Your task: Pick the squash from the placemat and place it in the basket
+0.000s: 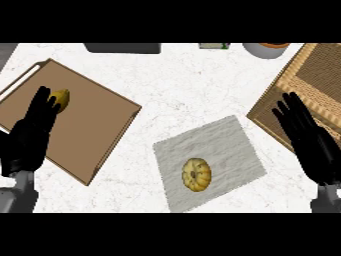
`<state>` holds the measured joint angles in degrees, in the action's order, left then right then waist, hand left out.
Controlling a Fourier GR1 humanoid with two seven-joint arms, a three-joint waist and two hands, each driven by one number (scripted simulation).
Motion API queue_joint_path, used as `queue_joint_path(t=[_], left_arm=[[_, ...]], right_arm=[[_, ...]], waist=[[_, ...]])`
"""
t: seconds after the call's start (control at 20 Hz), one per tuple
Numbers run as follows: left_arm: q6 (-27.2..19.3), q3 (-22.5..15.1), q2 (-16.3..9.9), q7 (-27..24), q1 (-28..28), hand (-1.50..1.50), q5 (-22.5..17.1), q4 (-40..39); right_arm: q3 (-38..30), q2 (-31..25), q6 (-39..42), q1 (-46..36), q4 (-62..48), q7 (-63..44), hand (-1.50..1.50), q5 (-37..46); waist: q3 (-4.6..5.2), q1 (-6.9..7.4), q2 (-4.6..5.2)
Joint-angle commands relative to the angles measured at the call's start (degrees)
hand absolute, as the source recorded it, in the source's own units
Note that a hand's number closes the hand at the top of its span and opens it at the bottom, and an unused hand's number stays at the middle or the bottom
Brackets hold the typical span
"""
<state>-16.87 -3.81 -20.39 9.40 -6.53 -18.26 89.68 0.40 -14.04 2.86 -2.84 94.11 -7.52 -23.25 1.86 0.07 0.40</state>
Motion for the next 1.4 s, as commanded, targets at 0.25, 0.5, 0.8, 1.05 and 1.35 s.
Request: queue_joint_path(t=[0.25, 0.5, 0.8, 1.05, 1.35], left_arm=[[6.71, -2.69, -6.18, 0.44, -4.61, 0.0, 3.86, -4.54], [8.36, -5.67, -3.84, 1.69, -4.97, 0.0, 3.3, -6.12], [8.14, -2.4, -4.43, 0.99, -5.69, 0.0, 2.63, -10.48], [9.89, -2.76, -4.0, 0.0, -5.05, 0.0, 2.45, -11.91], [9.72, -2.17, -4.2, 0.62, -5.29, 0.0, 2.33, -12.56]], right_arm=[[15.96, -5.18, 11.19, -26.26, 1.08, -1.82, 1.5, 12.89], [37.24, -9.43, 22.64, -30.07, 5.41, 2.03, -1.5, 31.83], [56.72, 9.41, 7.52, -29.05, 0.0, -5.47, -1.5, 52.62], [60.21, 13.79, 12.25, -37.88, -5.67, -26.85, -1.5, 51.49], [60.31, 13.98, 24.42, -54.93, -11.48, -41.74, -1.5, 58.96]], waist=[[-1.54, 6.84, 0.88], [-1.41, 6.79, 0.4], [-1.7, 1.65, -0.52], [-1.57, 1.52, -0.75], [-1.45, 1.74, -1.38]])
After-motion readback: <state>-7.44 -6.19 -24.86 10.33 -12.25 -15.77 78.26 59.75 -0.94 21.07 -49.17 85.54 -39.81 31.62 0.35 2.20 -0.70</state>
